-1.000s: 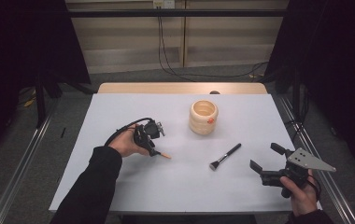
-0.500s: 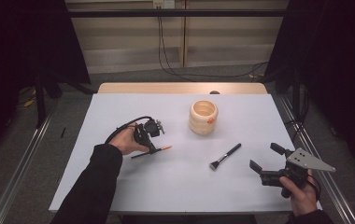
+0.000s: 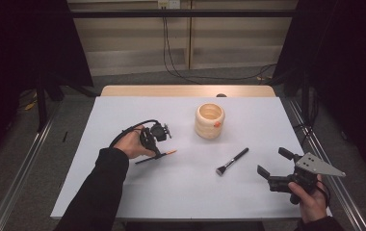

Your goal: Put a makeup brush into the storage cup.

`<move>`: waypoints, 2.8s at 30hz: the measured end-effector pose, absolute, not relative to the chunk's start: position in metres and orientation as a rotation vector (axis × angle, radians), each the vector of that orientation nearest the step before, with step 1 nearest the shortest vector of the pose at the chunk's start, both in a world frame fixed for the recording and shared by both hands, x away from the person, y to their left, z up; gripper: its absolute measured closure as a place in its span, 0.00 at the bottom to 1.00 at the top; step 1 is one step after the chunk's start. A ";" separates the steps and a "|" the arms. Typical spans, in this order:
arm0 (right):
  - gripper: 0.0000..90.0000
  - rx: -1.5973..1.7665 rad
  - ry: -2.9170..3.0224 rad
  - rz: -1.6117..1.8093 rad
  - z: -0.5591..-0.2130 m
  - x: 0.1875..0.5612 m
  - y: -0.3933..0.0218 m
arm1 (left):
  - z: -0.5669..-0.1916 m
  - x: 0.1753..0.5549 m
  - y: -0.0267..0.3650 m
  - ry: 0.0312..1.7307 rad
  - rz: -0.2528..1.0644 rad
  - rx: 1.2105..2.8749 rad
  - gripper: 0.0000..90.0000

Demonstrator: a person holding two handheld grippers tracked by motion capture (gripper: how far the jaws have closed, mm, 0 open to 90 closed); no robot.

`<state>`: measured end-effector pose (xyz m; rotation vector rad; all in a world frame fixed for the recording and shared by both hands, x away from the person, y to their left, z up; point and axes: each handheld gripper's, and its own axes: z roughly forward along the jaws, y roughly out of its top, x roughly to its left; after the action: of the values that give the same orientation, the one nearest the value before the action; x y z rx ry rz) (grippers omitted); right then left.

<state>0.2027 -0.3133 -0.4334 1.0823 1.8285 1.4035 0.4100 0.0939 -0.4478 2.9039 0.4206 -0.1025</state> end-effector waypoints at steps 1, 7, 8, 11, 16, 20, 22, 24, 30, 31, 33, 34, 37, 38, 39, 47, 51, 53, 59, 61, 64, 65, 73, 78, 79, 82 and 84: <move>0.00 1.084 1.828 1.402 -0.434 0.203 -0.313 | -0.447 0.411 0.094 0.432 -0.131 2.905 0.93; 0.00 1.083 1.826 1.407 -0.433 0.203 -0.314 | -0.446 0.415 0.099 0.495 -0.177 2.868 0.93; 0.00 1.085 1.825 1.409 -0.433 0.203 -0.314 | -0.447 0.414 0.099 0.509 -0.167 2.861 0.93; 0.00 1.089 1.821 1.406 -0.434 0.203 -0.314 | -0.446 0.416 0.101 0.518 -0.192 2.851 0.93; 0.00 1.088 1.818 1.404 -0.433 0.203 -0.314 | -0.445 0.416 0.103 0.518 -0.189 2.842 0.93; 0.00 1.083 1.821 1.407 -0.433 0.203 -0.314 | -0.445 0.416 0.108 0.546 -0.195 2.802 0.93; 0.00 1.084 1.821 1.407 -0.433 0.203 -0.314 | -0.443 0.415 0.111 0.567 -0.165 2.777 0.93; 0.00 1.089 1.822 1.407 -0.433 0.203 -0.314 | -0.439 0.416 0.114 0.574 -0.146 2.762 0.93; 0.00 1.095 1.812 1.400 -0.433 0.203 -0.314 | -0.430 0.417 0.121 0.613 -0.138 2.666 0.93; 0.00 1.094 1.812 1.401 -0.433 0.203 -0.314 | -0.428 0.417 0.122 0.626 -0.127 2.643 0.93; 0.00 1.090 1.815 1.404 -0.433 0.203 -0.314 | -0.426 0.417 0.124 0.621 -0.121 2.617 0.93; 0.00 1.091 1.816 1.404 -0.433 0.203 -0.314 | -0.424 0.417 0.126 0.610 -0.114 2.615 0.93; 0.00 1.093 1.811 1.403 -0.433 0.203 -0.314 | -0.420 0.417 0.129 0.619 -0.088 2.583 0.93; 0.00 1.094 1.812 1.404 -0.433 0.203 -0.314 | -0.418 0.417 0.131 0.620 -0.092 2.564 0.93; 0.00 1.091 1.816 1.404 -0.433 0.203 -0.314 | -0.417 0.416 0.132 0.620 -0.090 2.548 0.93; 0.00 1.093 1.812 1.406 -0.433 0.203 -0.314 | -0.416 0.409 0.136 0.718 -0.069 2.405 0.93; 0.00 1.089 1.814 1.412 -0.433 0.202 -0.314 | -0.415 0.408 0.143 0.670 -0.016 2.419 0.93; 0.00 1.092 1.811 1.411 -0.433 0.203 -0.314 | -0.416 0.402 0.143 0.701 -0.006 2.334 0.93; 0.00 1.089 1.815 1.409 -0.433 0.203 -0.314 | -0.412 0.396 0.149 0.687 0.020 2.248 0.93; 0.00 1.086 1.816 1.410 -0.433 0.202 -0.314 | -0.411 0.394 0.151 0.682 0.030 2.223 0.93; 0.00 1.089 1.813 1.410 -0.433 0.203 -0.314 | -0.409 0.389 0.154 0.679 0.051 2.178 0.93; 0.00 1.089 1.814 1.410 -0.433 0.203 -0.314 | -0.407 0.387 0.155 0.676 0.061 2.171 0.93; 0.00 1.084 1.817 1.416 -0.433 0.203 -0.314 | -0.393 0.375 0.159 0.643 0.123 2.016 0.93; 0.00 1.086 1.814 1.413 -0.433 0.203 -0.314 | -0.392 0.368 0.159 0.659 0.179 1.945 0.93; 0.00 1.085 1.812 1.416 -0.433 0.203 -0.314 | -0.391 0.367 0.159 0.653 0.181 1.922 0.93; 0.00 1.093 1.812 1.413 -0.433 0.202 -0.314 | -0.387 0.362 0.159 0.644 0.219 1.870 0.93; 0.00 1.092 1.812 1.412 -0.433 0.203 -0.314 | -0.384 0.360 0.160 0.629 0.229 1.827 0.93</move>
<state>0.2025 -0.3140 -0.4328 1.0917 1.8119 1.4117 0.3598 0.1601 -0.3842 1.8273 0.6290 0.2290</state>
